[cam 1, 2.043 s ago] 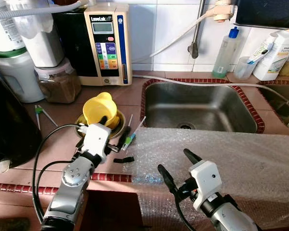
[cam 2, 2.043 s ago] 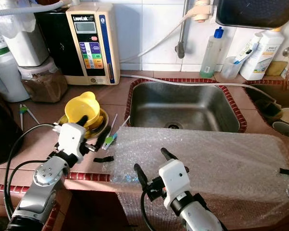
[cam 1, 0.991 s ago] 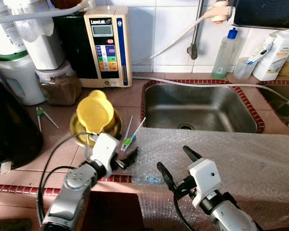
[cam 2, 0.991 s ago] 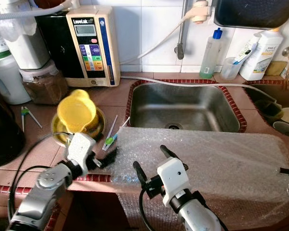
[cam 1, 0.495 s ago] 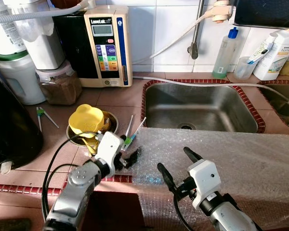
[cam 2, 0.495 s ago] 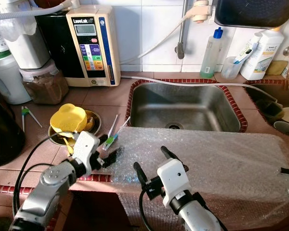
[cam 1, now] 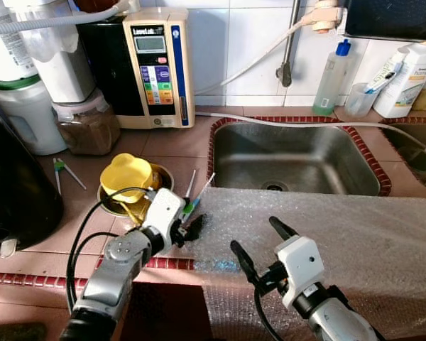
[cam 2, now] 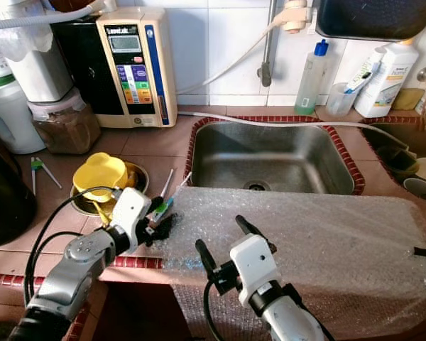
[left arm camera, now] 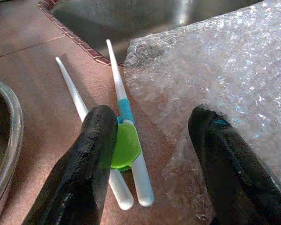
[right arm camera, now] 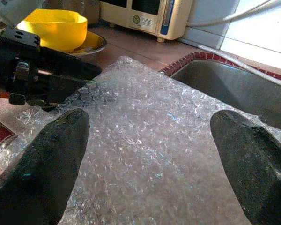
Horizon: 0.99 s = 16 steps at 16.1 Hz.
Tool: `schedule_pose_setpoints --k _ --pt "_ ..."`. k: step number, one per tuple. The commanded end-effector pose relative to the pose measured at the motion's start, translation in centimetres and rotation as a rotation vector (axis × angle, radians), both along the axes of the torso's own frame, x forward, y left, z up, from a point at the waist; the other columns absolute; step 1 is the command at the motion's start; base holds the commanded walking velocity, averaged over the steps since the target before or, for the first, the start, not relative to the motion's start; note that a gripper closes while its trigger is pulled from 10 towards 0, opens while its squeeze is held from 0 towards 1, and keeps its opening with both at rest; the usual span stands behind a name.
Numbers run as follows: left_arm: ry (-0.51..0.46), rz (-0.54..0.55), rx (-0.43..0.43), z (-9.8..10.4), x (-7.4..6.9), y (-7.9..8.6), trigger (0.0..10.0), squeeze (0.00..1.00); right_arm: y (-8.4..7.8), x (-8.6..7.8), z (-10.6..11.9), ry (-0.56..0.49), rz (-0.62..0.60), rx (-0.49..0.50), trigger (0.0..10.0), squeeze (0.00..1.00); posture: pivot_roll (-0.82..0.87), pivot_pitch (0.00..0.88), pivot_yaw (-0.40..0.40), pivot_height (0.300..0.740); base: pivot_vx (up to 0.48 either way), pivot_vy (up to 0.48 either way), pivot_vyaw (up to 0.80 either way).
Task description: Kitchen organization
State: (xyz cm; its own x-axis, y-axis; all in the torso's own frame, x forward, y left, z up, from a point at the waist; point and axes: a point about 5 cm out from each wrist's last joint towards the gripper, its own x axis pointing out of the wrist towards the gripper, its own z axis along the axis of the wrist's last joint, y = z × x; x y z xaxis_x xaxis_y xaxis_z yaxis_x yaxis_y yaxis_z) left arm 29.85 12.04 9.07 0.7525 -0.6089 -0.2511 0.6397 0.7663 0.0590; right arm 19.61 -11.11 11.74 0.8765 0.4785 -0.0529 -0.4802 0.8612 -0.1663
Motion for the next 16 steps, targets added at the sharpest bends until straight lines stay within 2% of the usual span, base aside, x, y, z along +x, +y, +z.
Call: schedule_pose_setpoints --k 1,2,12,16 --pt "0.034 0.015 0.038 -0.6 0.2 0.3 0.4 0.00 0.2 0.1 0.0 -0.002 0.009 -0.004 10.0 0.00 0.05 0.011 0.060 0.740 0.000 0.000 0.00" --pt "0.031 0.024 0.045 -0.6 0.4 0.2 0.0 0.00 0.2 0.0 0.0 -0.002 0.009 -0.006 10.0 0.00 0.05 0.013 0.061 0.740 0.000 0.000 0.00" --pt "0.007 0.063 0.050 -0.7 0.8 0.0 0.0 0.00 0.2 0.0 -0.1 -0.005 0.009 -0.013 10.0 0.00 0.05 0.010 0.060 0.740 0.000 0.000 0.00" --pt "-0.095 0.145 0.062 0.1 1.3 0.7 0.0 0.00 0.1 0.1 -0.1 -0.008 0.007 -0.021 10.0 0.00 0.05 0.006 0.062 0.740 0.000 0.000 0.00"
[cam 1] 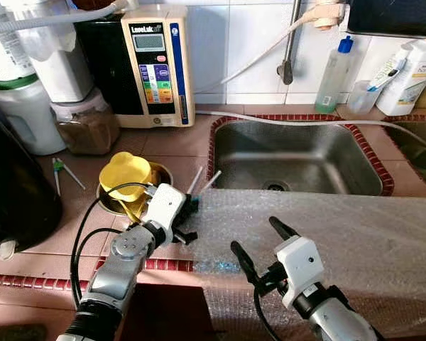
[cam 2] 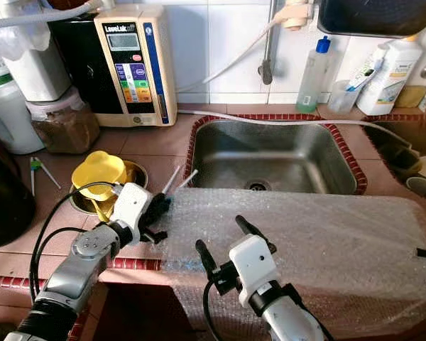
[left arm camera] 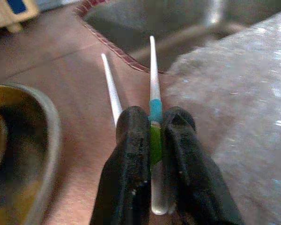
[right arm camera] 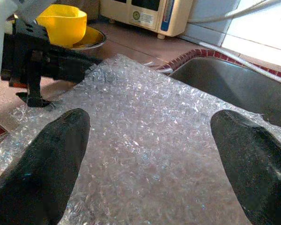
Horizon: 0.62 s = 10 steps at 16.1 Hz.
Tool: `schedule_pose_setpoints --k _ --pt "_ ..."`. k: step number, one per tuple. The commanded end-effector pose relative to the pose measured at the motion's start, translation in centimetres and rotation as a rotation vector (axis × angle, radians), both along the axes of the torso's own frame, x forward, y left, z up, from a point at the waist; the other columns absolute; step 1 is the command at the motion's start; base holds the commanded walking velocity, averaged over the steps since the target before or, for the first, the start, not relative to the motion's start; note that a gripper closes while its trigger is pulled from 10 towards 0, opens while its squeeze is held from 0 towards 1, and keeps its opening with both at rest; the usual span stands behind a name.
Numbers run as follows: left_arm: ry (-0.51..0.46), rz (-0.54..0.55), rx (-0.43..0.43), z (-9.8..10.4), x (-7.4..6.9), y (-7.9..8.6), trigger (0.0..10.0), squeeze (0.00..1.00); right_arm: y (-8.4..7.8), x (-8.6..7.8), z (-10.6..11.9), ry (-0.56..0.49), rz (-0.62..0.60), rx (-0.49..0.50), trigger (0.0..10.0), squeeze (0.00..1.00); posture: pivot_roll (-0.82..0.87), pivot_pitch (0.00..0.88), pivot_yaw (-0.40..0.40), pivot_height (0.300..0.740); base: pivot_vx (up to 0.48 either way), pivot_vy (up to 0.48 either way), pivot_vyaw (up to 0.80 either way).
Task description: Kitchen organization
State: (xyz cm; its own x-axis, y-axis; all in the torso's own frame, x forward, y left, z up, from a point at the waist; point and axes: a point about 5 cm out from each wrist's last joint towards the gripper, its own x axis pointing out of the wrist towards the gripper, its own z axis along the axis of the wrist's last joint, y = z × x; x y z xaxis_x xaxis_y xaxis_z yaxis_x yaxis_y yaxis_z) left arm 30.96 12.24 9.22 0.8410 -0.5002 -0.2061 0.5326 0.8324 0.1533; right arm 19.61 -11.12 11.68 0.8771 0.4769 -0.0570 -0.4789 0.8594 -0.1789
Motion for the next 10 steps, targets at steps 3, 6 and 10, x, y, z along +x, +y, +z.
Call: schedule_pose_setpoints --k 3,6,10 --pt "-0.006 -0.005 0.029 -0.5 -0.3 0.4 0.0 0.00 0.1 0.1 0.0 -0.007 0.006 -0.010 10.0 0.00 0.05 0.005 0.065 0.740 0.000 0.000 0.00" --pt "-0.034 0.038 0.012 -0.2 0.1 0.6 0.0 0.00 0.1 0.1 -0.1 -0.006 0.002 -0.012 10.0 0.00 0.05 0.002 0.066 0.740 0.000 0.000 0.00" --pt "-0.114 0.093 -0.025 1.1 0.8 0.8 0.0 0.00 -0.1 0.2 -0.1 -0.009 -0.001 -0.017 10.0 0.00 0.04 0.000 0.065 0.740 0.000 0.000 0.00"
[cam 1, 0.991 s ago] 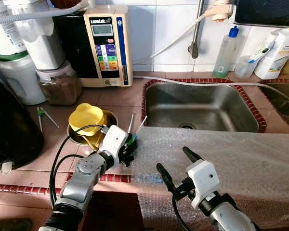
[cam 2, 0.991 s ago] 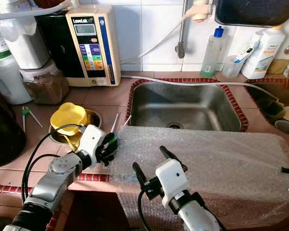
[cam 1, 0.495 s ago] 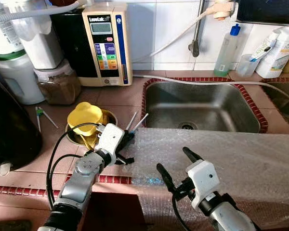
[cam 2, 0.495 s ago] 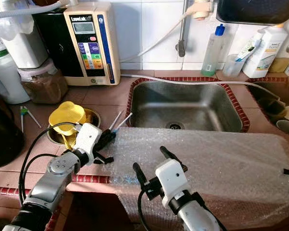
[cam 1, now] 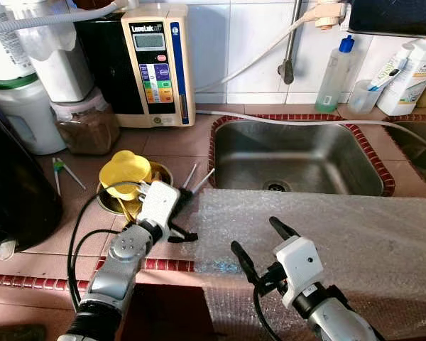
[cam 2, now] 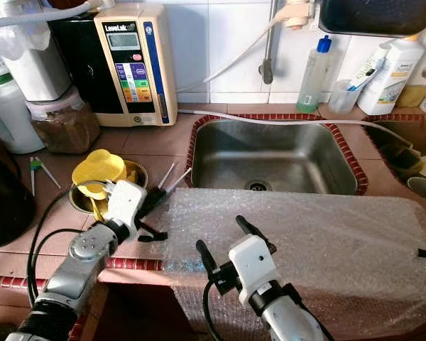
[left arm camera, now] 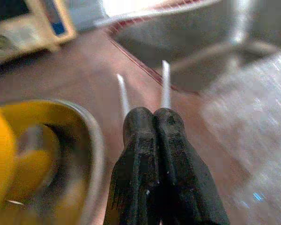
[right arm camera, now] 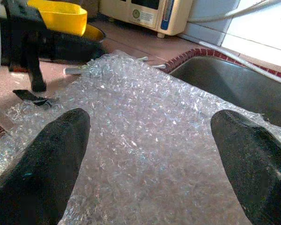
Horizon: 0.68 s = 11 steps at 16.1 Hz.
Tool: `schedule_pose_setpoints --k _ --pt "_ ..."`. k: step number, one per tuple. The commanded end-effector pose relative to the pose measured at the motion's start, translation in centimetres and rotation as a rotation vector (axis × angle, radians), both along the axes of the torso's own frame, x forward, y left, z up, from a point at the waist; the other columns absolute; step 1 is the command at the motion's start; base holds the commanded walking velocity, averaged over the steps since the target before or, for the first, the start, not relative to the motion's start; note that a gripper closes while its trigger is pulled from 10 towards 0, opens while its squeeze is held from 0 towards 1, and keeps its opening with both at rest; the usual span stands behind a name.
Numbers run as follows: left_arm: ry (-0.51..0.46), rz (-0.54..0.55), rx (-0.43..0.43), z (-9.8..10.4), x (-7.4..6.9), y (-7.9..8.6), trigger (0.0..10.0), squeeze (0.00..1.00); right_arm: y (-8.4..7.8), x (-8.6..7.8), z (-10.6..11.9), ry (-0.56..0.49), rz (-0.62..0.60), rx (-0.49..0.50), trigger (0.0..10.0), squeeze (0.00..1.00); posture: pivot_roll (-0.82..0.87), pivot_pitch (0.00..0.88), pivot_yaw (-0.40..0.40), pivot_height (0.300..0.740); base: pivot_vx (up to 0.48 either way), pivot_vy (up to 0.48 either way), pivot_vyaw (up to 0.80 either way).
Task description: Kitchen organization
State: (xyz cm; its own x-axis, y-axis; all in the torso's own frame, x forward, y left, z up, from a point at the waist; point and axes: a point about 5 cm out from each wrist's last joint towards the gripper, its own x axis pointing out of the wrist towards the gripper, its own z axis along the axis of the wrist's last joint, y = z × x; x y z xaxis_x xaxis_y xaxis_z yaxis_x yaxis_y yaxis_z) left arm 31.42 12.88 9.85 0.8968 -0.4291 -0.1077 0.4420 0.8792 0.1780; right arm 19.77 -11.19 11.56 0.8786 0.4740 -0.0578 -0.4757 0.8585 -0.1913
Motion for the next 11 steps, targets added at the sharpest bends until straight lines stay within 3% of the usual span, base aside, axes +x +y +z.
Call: schedule_pose_setpoints --k 1,2,4,6,7,8,9,10,11 --pt "-0.038 0.031 -0.007 0.8 0.5 0.5 0.0 0.00 0.0 0.1 0.0 -0.006 0.000 -0.007 10.0 0.00 0.04 0.000 0.065 0.740 0.000 0.000 0.00" --pt "-0.045 0.039 -0.010 0.9 0.6 0.5 0.0 0.00 0.0 0.1 0.1 -0.007 -0.001 -0.008 10.0 0.00 0.04 0.000 0.065 0.740 0.000 0.000 0.00" --pt "-0.114 0.047 -0.152 2.7 0.9 0.1 0.0 0.00 -0.1 0.2 0.1 -0.012 -0.004 -0.010 10.0 0.00 0.05 0.000 0.060 0.740 0.000 0.000 0.00" --pt "-0.102 -0.030 -0.151 2.5 0.7 -1.0 0.0 0.00 -0.1 0.2 0.0 -0.013 -0.003 -0.012 10.0 0.00 0.05 0.000 0.061 0.740 0.000 0.000 0.00" --pt "-0.088 -0.043 -0.148 2.2 0.6 -1.2 2.0 0.00 0.0 0.2 0.0 -0.013 -0.003 -0.012 10.0 0.00 0.05 0.000 0.061 0.740 0.000 0.000 0.00" --pt "-0.052 -0.073 -0.130 1.6 0.4 -1.7 8.1 0.00 0.0 0.2 0.0 -0.013 -0.005 -0.014 10.0 0.00 0.04 0.000 0.062 0.740 0.000 0.000 0.00" --pt "-0.052 -0.073 -0.130 1.6 0.4 -1.7 8.1 0.00 0.0 0.2 0.0 -0.013 -0.005 -0.014 10.0 0.00 0.04 0.000 0.062 0.740 0.000 0.000 0.00" --pt "-0.055 -0.083 -0.140 1.8 0.5 -2.0 10.0 0.00 0.0 0.2 0.0 -0.013 -0.007 -0.013 10.0 0.00 0.04 0.001 0.062 0.740 0.000 0.000 0.00" --pt "-0.061 -0.088 -0.168 2.1 0.6 -2.3 10.0 1.00 0.0 0.1 0.0 -0.013 -0.007 -0.012 10.0 0.00 0.04 0.002 0.062 0.740 0.000 0.000 0.00"
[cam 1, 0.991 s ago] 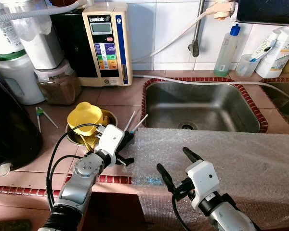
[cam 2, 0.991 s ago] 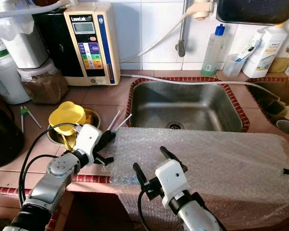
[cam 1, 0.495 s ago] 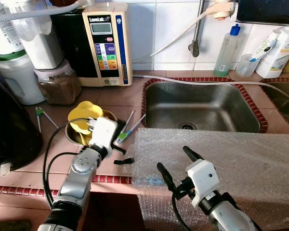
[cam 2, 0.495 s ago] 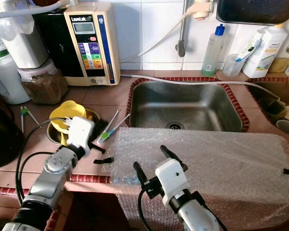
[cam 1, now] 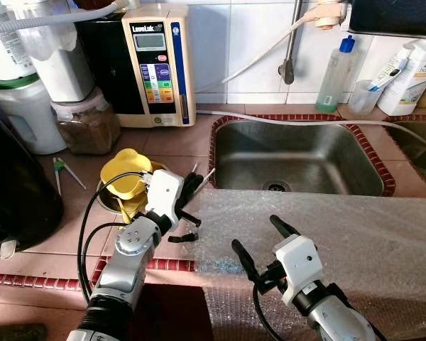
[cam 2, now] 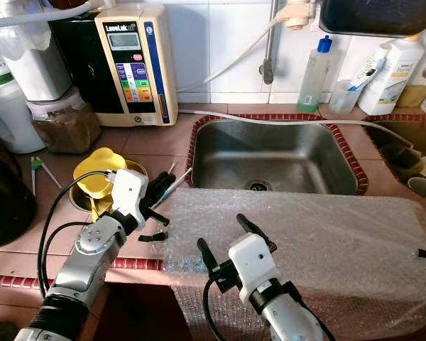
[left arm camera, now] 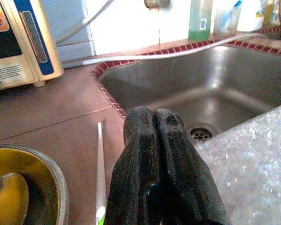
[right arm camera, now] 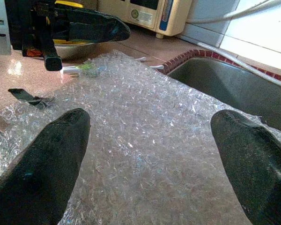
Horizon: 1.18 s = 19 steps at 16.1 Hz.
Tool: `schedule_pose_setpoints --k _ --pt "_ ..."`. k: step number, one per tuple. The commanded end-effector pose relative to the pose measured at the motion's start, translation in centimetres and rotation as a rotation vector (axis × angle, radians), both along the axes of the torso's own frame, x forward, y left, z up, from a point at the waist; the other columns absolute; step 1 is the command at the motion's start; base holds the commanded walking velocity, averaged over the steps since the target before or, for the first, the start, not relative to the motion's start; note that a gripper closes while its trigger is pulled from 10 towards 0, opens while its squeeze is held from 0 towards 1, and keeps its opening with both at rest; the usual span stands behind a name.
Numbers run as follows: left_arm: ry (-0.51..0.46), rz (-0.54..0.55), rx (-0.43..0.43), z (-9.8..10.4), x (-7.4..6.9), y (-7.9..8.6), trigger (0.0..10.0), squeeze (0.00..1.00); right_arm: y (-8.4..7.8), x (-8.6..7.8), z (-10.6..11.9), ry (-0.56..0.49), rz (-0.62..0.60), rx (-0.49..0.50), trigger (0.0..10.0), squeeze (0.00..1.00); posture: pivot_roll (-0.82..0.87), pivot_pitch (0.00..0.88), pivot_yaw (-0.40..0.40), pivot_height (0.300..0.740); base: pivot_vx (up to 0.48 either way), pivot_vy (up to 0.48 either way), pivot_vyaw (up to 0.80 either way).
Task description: Kitchen organization
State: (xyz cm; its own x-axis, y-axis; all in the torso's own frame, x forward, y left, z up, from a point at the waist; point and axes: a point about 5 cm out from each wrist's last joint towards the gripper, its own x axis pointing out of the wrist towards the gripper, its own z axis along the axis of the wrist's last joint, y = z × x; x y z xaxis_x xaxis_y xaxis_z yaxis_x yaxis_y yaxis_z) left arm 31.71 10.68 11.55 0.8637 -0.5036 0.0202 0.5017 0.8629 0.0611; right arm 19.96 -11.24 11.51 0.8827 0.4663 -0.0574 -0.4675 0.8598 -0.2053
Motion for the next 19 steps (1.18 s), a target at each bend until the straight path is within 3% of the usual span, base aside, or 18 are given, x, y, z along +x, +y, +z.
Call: schedule_pose_setpoints --k 1,6,11,18,19 --pt "-0.006 -0.015 -0.015 0.6 0.4 -0.3 10.0 1.00 0.1 -0.1 0.1 -0.006 0.001 0.000 10.0 0.00 0.04 0.002 0.062 0.740 0.000 0.000 0.00" --pt "-0.052 -0.034 -0.009 1.6 1.4 -2.2 10.0 1.00 0.2 -0.1 0.2 -0.011 0.005 0.002 10.0 0.00 0.04 0.009 0.061 0.740 0.000 0.000 0.00" --pt "0.027 -0.113 0.085 -0.4 1.6 -3.8 10.0 1.00 -0.1 -0.8 0.2 -0.002 -0.012 -0.004 10.0 0.00 0.00 0.030 0.065 0.740 0.000 0.000 0.00" --pt "0.015 -0.033 0.086 -0.1 3.1 -3.6 10.0 1.00 -0.3 -1.2 0.6 -0.011 -0.034 0.007 10.0 0.00 -0.01 0.037 0.071 0.740 0.000 0.000 0.00" --pt "-0.001 0.025 0.102 0.1 3.5 -3.3 10.0 1.00 -0.4 -0.9 1.0 -0.024 -0.046 0.015 10.0 0.00 -0.01 0.037 0.073 0.740 0.000 0.000 0.00"
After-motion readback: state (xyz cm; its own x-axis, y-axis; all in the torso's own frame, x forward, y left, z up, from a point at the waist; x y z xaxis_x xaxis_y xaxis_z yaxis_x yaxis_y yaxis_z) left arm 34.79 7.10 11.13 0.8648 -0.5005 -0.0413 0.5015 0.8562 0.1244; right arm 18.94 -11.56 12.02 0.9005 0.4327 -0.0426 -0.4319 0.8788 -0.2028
